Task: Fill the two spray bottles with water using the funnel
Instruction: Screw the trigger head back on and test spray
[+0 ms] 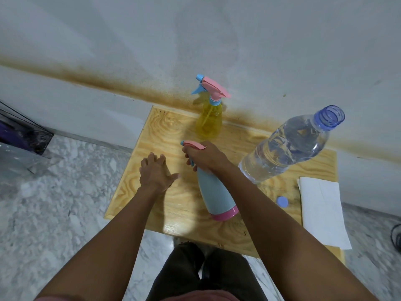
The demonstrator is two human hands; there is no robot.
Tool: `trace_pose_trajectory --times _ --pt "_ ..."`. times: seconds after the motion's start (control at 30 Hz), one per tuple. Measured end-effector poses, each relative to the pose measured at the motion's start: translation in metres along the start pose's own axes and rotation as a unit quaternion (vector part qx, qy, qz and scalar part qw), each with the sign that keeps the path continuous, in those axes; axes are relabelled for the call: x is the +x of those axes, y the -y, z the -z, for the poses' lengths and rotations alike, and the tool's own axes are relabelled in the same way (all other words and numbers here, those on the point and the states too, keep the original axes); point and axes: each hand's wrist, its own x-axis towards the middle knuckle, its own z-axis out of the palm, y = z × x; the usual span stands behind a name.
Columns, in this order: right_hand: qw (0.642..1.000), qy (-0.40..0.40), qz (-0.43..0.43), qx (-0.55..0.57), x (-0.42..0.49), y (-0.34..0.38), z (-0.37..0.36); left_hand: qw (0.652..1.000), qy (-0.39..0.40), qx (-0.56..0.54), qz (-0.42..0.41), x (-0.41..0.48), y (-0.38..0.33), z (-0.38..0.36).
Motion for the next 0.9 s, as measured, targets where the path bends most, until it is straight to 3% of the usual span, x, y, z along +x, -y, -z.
trace_pose_trajectory --times 0.27,0.9 --pt "0.999 0.024 -0.037 -0.009 0.021 0.002 -0.012 1.0 0.005 -0.003 0.02 0.002 0.009 -0.003" --pt "0.996 0.067 -0.018 -0.061 0.059 0.022 0.005 1.0 -0.009 -0.015 0.0 0.001 0.0 -0.002"
